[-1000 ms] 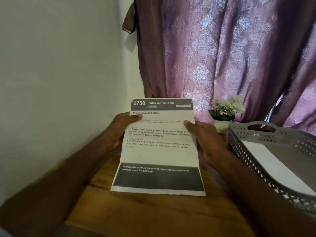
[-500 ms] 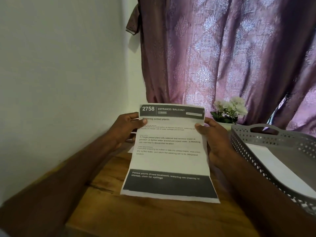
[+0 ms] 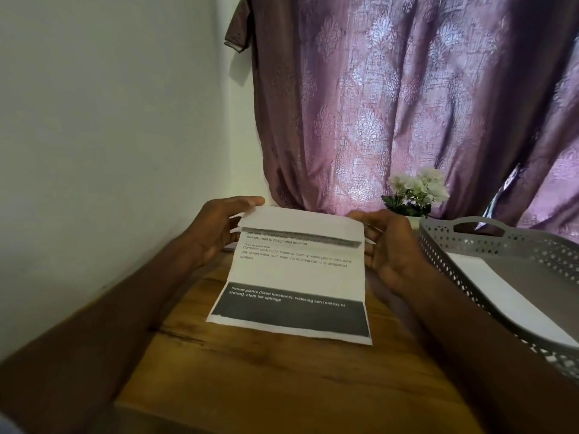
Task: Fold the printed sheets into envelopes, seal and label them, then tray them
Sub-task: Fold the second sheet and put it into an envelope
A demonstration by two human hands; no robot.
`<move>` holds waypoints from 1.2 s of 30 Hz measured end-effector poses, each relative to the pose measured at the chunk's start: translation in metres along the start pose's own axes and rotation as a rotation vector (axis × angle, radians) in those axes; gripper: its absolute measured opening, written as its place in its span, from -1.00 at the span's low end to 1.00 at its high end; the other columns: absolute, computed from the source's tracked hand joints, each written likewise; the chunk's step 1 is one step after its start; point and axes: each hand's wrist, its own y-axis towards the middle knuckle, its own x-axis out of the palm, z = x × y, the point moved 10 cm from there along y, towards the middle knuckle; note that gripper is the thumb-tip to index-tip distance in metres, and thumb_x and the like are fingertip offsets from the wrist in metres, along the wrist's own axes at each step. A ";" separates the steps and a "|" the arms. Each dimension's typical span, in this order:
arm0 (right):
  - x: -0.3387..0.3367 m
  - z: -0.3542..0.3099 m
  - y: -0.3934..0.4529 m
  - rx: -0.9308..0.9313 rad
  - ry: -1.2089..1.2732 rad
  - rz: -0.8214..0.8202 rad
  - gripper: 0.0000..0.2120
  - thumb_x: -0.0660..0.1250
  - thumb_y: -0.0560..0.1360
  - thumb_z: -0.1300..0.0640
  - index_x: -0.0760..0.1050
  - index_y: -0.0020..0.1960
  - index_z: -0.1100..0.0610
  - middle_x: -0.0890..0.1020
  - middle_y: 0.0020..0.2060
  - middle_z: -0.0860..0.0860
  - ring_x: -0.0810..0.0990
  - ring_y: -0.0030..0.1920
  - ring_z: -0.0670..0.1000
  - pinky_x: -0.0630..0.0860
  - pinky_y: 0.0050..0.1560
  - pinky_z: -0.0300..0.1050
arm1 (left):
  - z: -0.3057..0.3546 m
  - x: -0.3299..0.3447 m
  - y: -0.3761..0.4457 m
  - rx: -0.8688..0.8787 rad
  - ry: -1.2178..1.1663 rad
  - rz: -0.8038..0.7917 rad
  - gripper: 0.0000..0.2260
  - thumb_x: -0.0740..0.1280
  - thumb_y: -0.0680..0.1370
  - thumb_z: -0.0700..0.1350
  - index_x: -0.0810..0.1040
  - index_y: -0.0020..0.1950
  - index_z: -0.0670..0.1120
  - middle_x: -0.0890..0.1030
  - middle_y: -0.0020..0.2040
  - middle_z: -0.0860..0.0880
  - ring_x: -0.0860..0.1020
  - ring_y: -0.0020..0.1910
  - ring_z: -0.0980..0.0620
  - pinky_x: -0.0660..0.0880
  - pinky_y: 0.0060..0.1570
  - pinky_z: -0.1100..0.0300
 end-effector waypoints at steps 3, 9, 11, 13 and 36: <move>-0.001 -0.007 0.006 -0.113 -0.074 0.033 -0.71 0.43 0.53 0.19 0.60 0.25 0.04 0.70 0.08 0.10 0.71 -0.08 0.09 0.63 -0.23 -0.09 | -0.004 -0.001 0.002 0.005 -0.017 0.032 -0.75 0.38 0.61 -0.24 0.70 0.22 0.00 0.71 0.03 -0.13 0.69 0.05 -0.18 0.55 0.22 -0.15; -0.015 -0.008 0.011 -0.139 -0.099 0.140 -0.70 0.38 0.55 0.37 0.59 0.23 0.12 0.71 0.03 0.14 0.74 -0.13 0.08 0.63 -0.30 -0.13 | -0.021 0.006 -0.004 -0.159 -0.024 -0.062 -0.62 0.48 0.55 -0.01 0.63 0.31 -0.16 0.71 0.18 -0.21 0.67 0.18 -0.25 0.55 0.29 -0.19; -0.013 -0.010 0.011 -0.148 -0.072 0.125 -0.71 0.43 0.54 0.32 0.59 0.24 0.14 0.72 0.03 0.15 0.74 -0.14 0.07 0.63 -0.29 -0.13 | -0.026 0.012 -0.008 -0.201 -0.024 -0.100 -0.62 0.49 0.54 -0.09 0.61 0.30 -0.23 0.70 0.18 -0.24 0.70 0.12 -0.22 0.62 0.19 -0.13; -0.007 -0.006 0.009 -0.115 -0.078 0.076 -0.67 0.49 0.50 0.26 0.57 0.25 0.18 0.73 0.03 0.18 0.76 -0.14 0.09 0.65 -0.27 -0.10 | -0.026 0.013 -0.009 -0.205 -0.091 -0.086 -0.64 0.49 0.53 -0.17 0.60 0.28 -0.27 0.70 0.16 -0.27 0.71 0.09 -0.25 0.67 0.06 -0.11; -0.013 0.000 0.018 -0.122 -0.164 0.097 -0.86 0.38 0.56 0.37 0.63 0.08 0.22 0.74 -0.05 0.18 0.76 -0.14 0.12 0.71 -0.15 0.06 | -0.021 -0.008 0.002 -0.139 -0.014 0.008 -0.78 0.37 0.63 -0.18 0.63 0.23 -0.25 0.71 0.10 -0.26 0.68 -0.02 -0.17 0.53 0.21 -0.11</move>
